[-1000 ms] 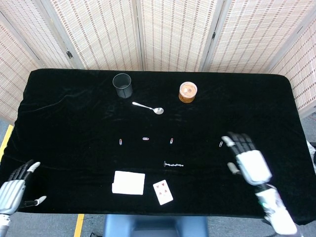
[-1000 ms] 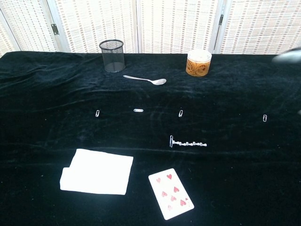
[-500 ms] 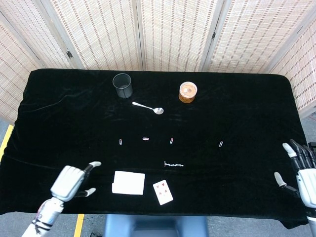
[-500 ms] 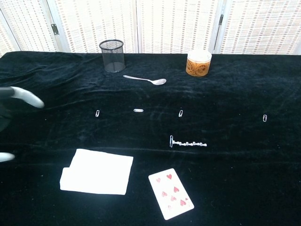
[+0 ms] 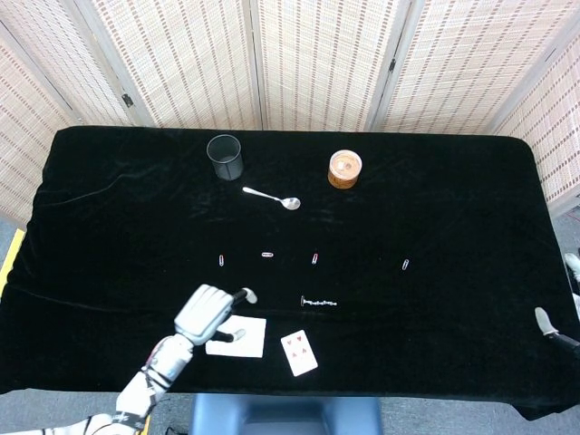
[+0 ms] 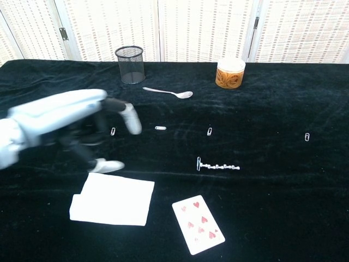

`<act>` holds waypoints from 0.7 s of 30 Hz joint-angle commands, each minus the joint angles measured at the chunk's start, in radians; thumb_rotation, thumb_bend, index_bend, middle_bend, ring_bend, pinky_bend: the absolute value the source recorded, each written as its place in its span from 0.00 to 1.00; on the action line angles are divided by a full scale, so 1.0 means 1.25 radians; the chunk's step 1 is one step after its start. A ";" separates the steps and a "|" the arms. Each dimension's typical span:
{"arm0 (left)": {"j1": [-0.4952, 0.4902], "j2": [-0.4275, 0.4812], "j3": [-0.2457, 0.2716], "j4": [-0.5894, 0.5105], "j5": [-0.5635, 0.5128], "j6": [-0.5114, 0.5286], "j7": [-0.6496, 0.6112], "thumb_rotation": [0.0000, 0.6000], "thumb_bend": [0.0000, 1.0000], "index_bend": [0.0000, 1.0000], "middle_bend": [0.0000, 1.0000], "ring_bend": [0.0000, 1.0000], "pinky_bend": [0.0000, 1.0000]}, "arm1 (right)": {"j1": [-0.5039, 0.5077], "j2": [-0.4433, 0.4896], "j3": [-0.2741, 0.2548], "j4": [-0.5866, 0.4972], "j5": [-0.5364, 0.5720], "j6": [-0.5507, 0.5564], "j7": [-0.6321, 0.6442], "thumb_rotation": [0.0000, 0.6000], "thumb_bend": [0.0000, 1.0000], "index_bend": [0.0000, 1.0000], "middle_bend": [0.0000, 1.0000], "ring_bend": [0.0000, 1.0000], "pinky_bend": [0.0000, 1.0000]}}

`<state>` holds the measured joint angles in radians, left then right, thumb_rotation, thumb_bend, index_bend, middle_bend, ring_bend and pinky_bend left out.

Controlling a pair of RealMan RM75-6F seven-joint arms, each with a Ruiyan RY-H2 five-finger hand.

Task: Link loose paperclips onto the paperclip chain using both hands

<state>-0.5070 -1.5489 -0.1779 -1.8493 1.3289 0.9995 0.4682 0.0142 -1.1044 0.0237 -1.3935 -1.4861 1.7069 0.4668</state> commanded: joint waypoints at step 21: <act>-0.312 -0.286 -0.108 0.246 -0.380 -0.098 0.220 1.00 0.34 0.39 1.00 1.00 1.00 | -0.075 -0.004 0.059 0.167 0.111 -0.114 0.290 1.00 0.37 0.01 0.00 0.00 0.00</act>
<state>-0.8820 -1.8971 -0.3058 -1.5570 0.8683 0.8871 0.7458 -0.0777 -1.1077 0.0951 -1.1865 -1.3493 1.5673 0.8269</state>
